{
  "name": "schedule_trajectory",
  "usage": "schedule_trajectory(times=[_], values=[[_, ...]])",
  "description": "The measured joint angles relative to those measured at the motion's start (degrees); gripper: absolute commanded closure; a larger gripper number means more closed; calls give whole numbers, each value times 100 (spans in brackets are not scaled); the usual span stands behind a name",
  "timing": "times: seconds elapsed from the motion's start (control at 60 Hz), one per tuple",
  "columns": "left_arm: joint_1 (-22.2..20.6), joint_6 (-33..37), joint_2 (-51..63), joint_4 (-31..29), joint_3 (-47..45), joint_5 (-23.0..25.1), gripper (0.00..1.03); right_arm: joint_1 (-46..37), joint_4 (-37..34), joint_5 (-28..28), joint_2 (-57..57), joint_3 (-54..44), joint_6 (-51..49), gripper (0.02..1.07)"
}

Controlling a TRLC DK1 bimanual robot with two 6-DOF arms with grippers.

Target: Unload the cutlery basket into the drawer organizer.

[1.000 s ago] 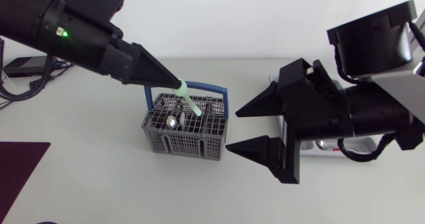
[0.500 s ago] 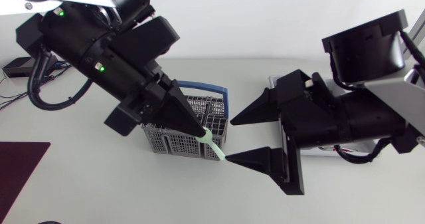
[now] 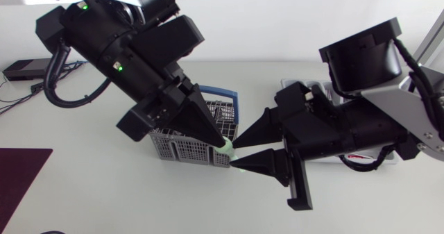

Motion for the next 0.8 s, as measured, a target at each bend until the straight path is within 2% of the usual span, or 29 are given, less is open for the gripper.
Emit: schedule_trajectory(times=[0.067, 0.217, 0.467, 0.517, 0.533, 0.55, 0.567, 0.633, 0.65, 0.667, 0.717, 0.8], values=[[0, 7, 15, 0, 20, 20, 87, 20, -2, -2, 0, 0, -31, 80], [0, 68, 76, -11, 20, 22, 87, 31, -44, -22, 4, 0, -63, 99], [0, 83, 83, -24, 26, 42, 86, 42, -260, -109, 4, 0, -70, 101], [0, 83, 94, -35, 52, 42, 81, 57, -282, -127, -4, 0, -85, 101], [0, 83, 94, -39, 61, 42, 76, 57, -282, -129, -9, 0, -85, 101], [0, 81, 94, -39, 66, 42, 66, 57, -284, -129, -13, 0, -85, 101], [0, 81, 94, -39, 74, 44, 64, 57, -284, -129, -22, 0, -85, 101], [0, 81, 96, -37, 94, 101, 39, 57, -306, -127, -70, 0, -83, 101], [0, 81, 96, -39, 107, 136, 36, 57, -345, -127, -85, -2, -83, 101], [0, 81, 96, -39, 116, 144, 25, 57, -374, -125, -90, -4, -83, 101], [0, 81, 96, -37, 151, 151, 16, 57, -433, -109, -94, -20, -83, 101], [59, 59, 94, -31, 199, 173, 11, 57, -490, -59, -125, -92, -83, 101]])
